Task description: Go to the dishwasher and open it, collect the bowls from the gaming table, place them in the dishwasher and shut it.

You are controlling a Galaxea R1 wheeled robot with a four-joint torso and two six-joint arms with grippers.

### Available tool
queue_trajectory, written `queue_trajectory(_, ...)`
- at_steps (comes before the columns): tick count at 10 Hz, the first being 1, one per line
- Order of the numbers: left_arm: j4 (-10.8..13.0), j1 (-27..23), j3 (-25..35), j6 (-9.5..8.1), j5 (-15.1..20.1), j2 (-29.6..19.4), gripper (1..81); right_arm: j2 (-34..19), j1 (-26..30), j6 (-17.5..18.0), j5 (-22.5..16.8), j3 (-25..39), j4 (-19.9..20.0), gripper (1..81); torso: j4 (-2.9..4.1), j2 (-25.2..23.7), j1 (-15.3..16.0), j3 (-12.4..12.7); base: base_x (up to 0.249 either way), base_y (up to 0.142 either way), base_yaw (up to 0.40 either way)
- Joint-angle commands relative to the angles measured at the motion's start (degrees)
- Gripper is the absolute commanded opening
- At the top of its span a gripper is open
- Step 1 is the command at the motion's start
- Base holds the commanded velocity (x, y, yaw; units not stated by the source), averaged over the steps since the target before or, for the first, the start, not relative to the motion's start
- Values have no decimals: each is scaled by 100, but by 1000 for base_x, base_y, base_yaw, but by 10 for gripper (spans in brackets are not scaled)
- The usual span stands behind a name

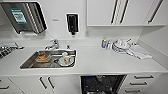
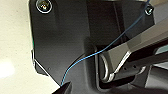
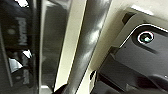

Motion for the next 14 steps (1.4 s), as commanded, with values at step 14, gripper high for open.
queue_trajectory(14, 646, -168, -345, 173, 147, -80, 811, -552, 135, -5369, -1017, 744, -1051, 811, 0, -1182, 723, 9, 0, 0, 0)
